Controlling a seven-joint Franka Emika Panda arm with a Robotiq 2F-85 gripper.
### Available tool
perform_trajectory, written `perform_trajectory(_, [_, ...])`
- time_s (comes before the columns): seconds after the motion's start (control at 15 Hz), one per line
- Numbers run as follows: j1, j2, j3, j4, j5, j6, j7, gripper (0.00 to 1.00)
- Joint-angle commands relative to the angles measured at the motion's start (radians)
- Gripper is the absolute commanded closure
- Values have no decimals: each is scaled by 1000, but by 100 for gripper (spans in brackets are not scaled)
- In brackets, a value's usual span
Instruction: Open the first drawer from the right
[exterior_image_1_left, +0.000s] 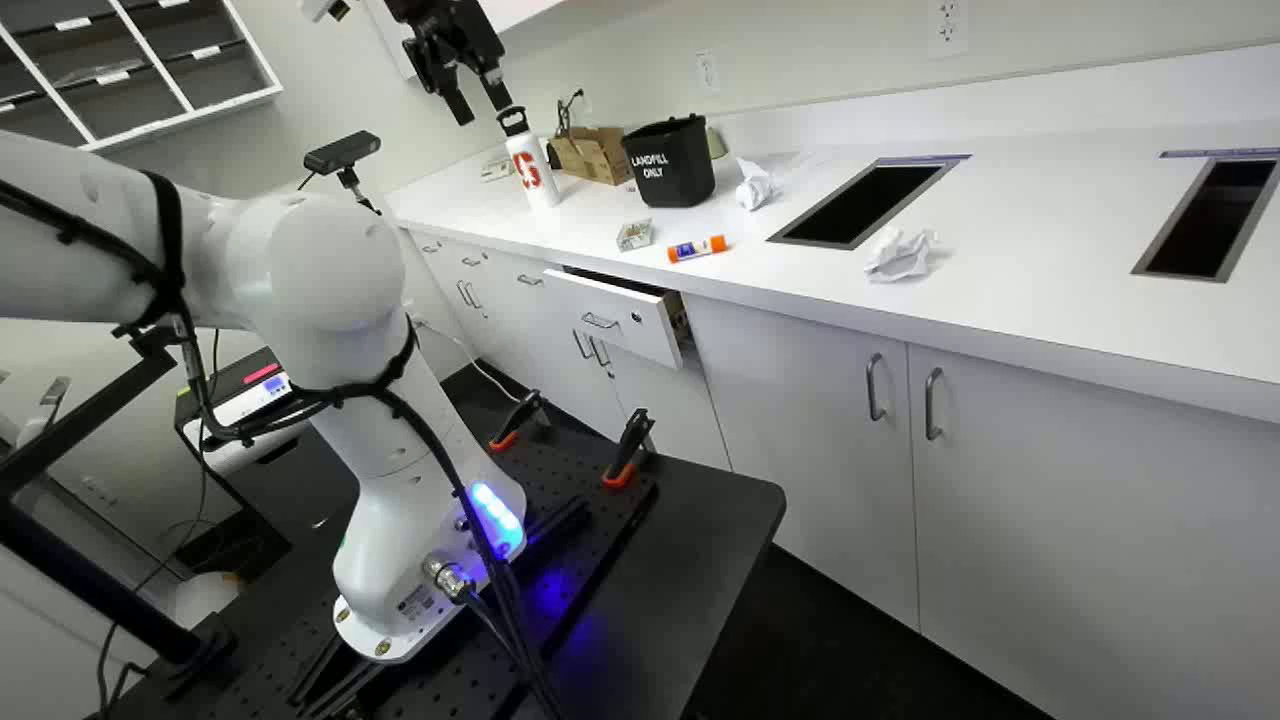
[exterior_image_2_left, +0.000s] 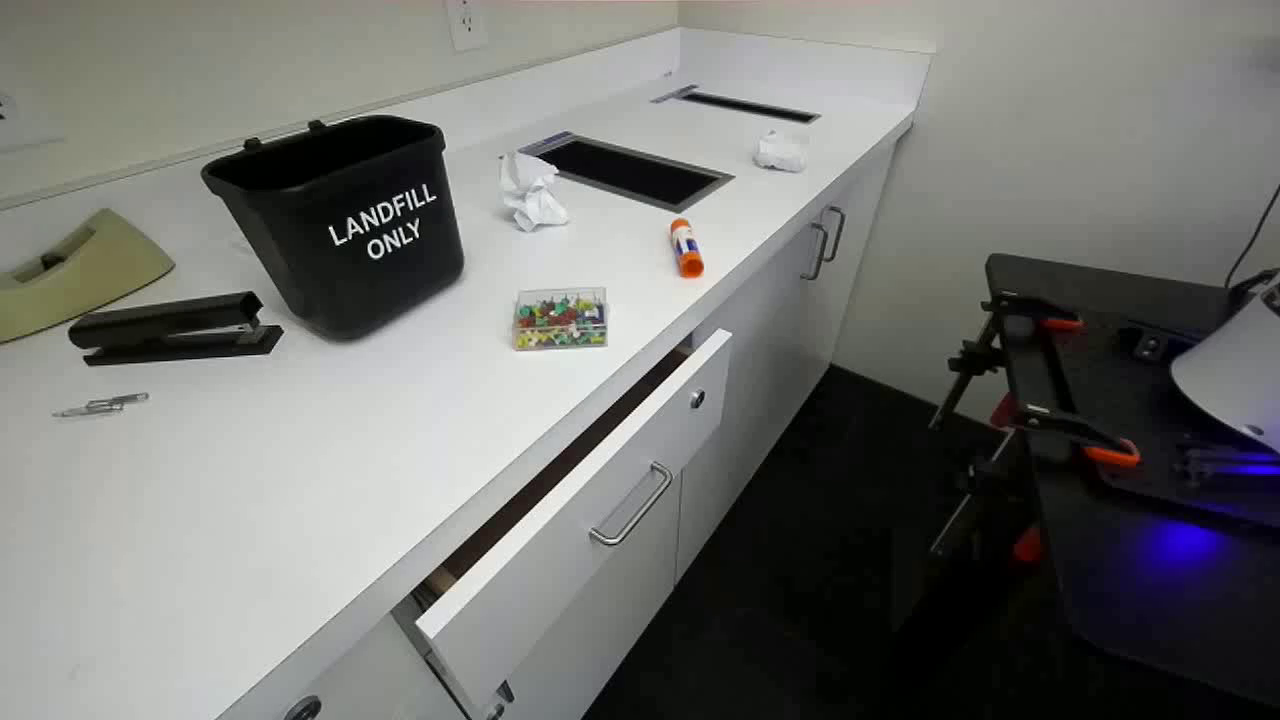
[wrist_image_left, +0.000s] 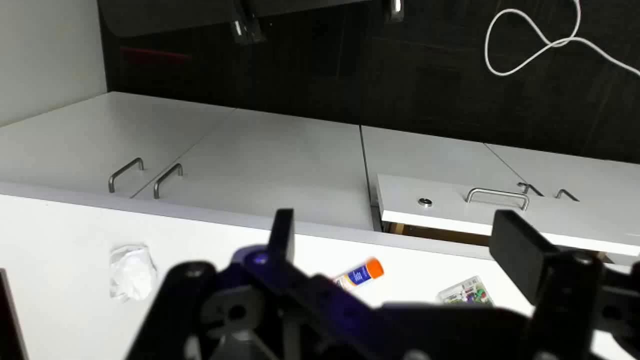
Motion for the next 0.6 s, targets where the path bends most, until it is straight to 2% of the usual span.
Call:
perform_trajectory(0.0, [-3,1,1,3,1,-3,-2,0])
perform_trajectory(0.33, [-3,1,1,3,1,-3,-2,0])
perform_trajectory(0.53, [14,49,53,19,-19,24,1,0])
